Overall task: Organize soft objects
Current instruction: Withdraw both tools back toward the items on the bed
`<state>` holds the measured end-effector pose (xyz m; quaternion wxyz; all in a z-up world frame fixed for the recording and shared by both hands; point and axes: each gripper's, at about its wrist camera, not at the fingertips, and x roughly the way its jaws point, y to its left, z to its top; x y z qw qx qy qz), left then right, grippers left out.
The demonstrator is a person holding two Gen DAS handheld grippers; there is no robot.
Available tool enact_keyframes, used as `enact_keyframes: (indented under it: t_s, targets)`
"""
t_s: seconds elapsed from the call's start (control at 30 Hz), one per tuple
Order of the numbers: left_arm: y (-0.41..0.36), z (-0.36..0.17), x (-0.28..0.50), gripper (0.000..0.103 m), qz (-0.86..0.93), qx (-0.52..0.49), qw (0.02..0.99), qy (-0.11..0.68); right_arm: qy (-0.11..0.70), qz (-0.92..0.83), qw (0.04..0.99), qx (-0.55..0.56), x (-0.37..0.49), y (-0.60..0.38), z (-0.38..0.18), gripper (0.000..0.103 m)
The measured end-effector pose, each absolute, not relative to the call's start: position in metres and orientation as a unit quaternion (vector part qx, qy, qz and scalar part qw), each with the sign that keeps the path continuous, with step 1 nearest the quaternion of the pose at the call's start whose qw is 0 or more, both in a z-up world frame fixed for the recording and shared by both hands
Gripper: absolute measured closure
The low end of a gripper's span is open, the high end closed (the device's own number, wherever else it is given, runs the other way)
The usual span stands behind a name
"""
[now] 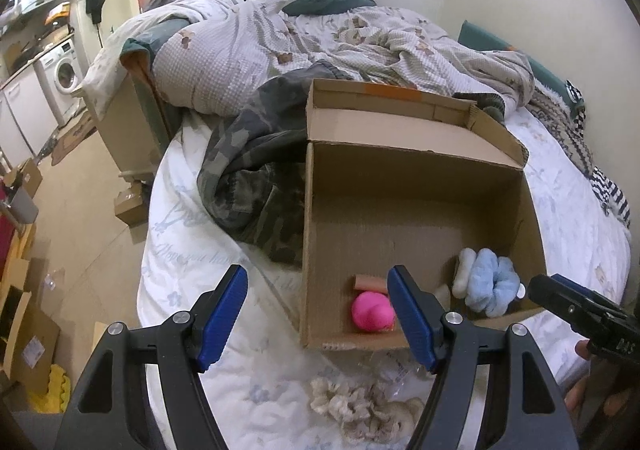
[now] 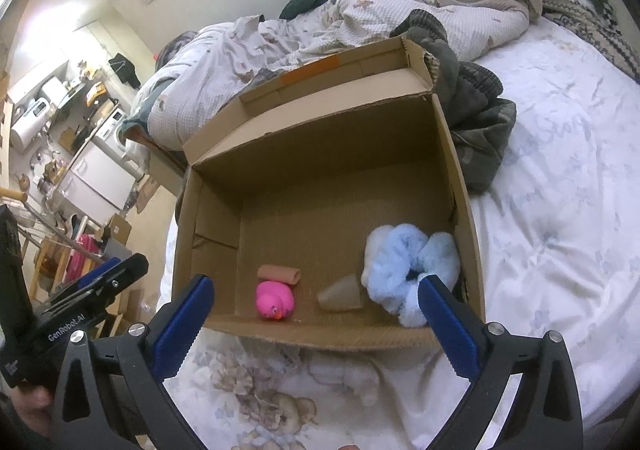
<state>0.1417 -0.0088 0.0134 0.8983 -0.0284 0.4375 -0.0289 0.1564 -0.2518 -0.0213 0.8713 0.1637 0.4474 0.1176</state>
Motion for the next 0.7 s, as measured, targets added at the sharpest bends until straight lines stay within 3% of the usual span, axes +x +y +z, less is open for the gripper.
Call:
enact_keyframes:
  t_s: [0.7]
  targets:
    - [0.019, -0.023, 0.085, 0.033, -0.012, -0.049, 0.869, 0.492, 0.516, 0.087, 0.827, 0.203, 0.104, -0.268, -0.056, 0.000]
